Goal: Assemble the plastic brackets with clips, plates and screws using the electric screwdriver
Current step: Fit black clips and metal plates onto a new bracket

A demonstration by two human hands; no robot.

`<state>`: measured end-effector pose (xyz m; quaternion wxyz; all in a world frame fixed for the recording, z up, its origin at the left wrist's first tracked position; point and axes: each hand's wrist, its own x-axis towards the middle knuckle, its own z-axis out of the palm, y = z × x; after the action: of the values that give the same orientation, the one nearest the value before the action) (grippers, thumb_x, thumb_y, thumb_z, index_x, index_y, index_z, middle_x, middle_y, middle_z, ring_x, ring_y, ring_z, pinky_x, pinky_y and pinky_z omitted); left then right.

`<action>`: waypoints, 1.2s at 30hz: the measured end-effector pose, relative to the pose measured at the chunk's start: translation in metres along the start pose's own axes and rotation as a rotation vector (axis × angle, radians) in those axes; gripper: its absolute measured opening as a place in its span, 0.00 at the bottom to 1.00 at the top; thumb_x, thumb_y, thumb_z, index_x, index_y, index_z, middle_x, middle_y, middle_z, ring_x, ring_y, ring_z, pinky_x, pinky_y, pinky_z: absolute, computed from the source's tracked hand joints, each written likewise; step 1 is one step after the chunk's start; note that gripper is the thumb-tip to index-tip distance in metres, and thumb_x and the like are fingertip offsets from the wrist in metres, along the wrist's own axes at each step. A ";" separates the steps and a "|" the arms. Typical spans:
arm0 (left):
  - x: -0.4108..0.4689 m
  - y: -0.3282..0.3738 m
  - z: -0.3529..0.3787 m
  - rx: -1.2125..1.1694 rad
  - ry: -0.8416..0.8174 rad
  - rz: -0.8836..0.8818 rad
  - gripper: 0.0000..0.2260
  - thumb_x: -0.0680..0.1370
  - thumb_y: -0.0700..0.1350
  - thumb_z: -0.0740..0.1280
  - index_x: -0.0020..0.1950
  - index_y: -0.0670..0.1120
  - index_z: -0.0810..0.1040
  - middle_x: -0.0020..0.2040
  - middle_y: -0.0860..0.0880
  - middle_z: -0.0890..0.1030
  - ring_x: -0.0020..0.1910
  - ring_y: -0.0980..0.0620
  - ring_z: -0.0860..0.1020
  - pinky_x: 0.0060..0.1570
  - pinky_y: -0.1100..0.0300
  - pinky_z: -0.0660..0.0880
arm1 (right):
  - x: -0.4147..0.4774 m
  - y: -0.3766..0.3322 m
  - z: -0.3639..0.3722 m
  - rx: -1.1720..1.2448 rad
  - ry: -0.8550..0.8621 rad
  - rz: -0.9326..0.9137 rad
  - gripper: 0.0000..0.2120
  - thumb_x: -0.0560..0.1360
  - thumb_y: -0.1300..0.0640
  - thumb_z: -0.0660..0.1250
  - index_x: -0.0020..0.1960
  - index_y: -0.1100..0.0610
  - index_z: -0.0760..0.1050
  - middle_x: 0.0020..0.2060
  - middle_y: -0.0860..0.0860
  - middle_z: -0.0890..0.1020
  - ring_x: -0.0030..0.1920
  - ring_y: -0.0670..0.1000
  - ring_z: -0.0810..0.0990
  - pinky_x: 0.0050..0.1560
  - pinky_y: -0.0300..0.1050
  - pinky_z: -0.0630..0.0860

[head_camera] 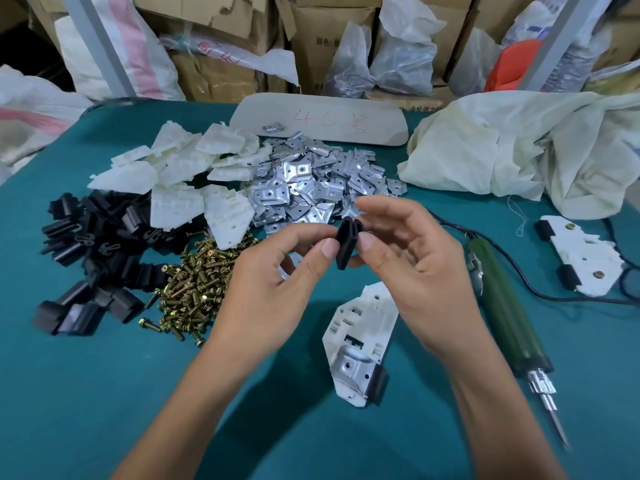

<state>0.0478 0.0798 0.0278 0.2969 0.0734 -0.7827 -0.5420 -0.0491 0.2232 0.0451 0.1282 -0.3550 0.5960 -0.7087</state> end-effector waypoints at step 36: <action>-0.023 -0.036 0.077 0.658 -0.356 -0.284 0.42 0.67 0.61 0.71 0.77 0.55 0.59 0.68 0.53 0.72 0.65 0.47 0.66 0.65 0.53 0.66 | -0.060 0.069 -0.065 -0.234 0.422 0.596 0.04 0.75 0.57 0.74 0.45 0.49 0.83 0.39 0.51 0.88 0.39 0.50 0.88 0.53 0.58 0.84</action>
<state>0.0169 0.1368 -0.0314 0.0395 0.1771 -0.9358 -0.3024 -0.0654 0.2911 -0.0427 0.1616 -0.0248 0.7633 -0.6250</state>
